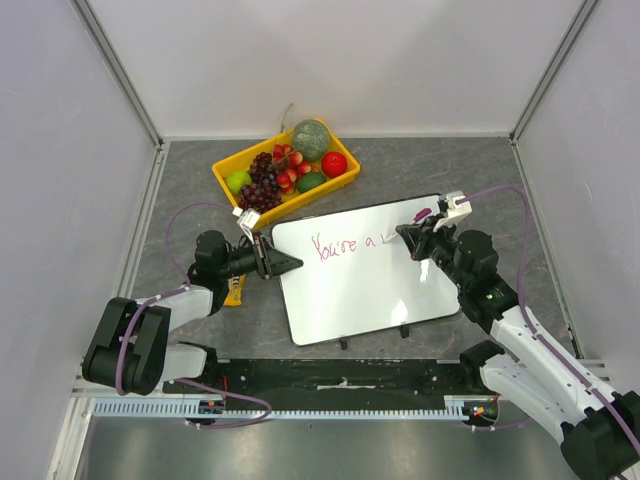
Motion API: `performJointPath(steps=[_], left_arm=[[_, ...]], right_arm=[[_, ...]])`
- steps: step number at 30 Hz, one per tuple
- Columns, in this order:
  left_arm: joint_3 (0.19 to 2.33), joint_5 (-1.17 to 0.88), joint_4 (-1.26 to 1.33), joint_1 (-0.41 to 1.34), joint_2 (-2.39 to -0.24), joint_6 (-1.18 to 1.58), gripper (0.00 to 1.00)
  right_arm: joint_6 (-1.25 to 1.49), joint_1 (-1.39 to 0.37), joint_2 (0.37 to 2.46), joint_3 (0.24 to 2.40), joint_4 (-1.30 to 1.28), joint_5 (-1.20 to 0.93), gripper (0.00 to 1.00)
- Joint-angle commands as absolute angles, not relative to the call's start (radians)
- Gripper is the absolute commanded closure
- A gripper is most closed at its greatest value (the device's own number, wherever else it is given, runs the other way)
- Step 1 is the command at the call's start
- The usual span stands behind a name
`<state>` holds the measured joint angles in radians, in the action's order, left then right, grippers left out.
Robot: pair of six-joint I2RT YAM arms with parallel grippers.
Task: Write a sentence on the whiteboard
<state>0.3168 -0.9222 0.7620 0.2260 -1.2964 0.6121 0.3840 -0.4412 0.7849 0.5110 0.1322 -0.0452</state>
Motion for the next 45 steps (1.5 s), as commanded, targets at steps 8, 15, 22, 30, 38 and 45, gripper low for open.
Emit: performJointPath(steps=[8, 15, 22, 30, 38, 45], left_arm=[[0.304, -0.877, 0.701, 0.245, -1.319, 0.426, 0.98], [0.304, -0.879, 0.701, 0.245, -1.319, 0.426, 0.98], [0.304, -0.881, 0.701, 0.245, -1.321, 0.425, 0.98], [0.304, -0.881, 0.701, 0.247, -1.318, 0.426, 0.98], [0.305, -0.882, 0.701, 0.249, -1.319, 0.426, 0.98], [0.305, -0.882, 0.701, 0.247, -1.321, 0.426, 0.98]], right_arm=[[0.364, -0.437, 0.834, 0.595, 0.117, 0.058, 1.00], [0.368, -0.439, 0.847, 0.607, 0.109, 0.055, 1.00], [0.357, -0.439, 0.827, 0.583, 0.069, 0.031, 1.00], [0.356, -0.439, 0.790, 0.555, 0.029, 0.020, 1.00], [0.359, -0.439, 0.762, 0.534, 0.020, 0.037, 1.00], [0.359, -0.437, 0.782, 0.566, 0.040, 0.078, 1.00]])
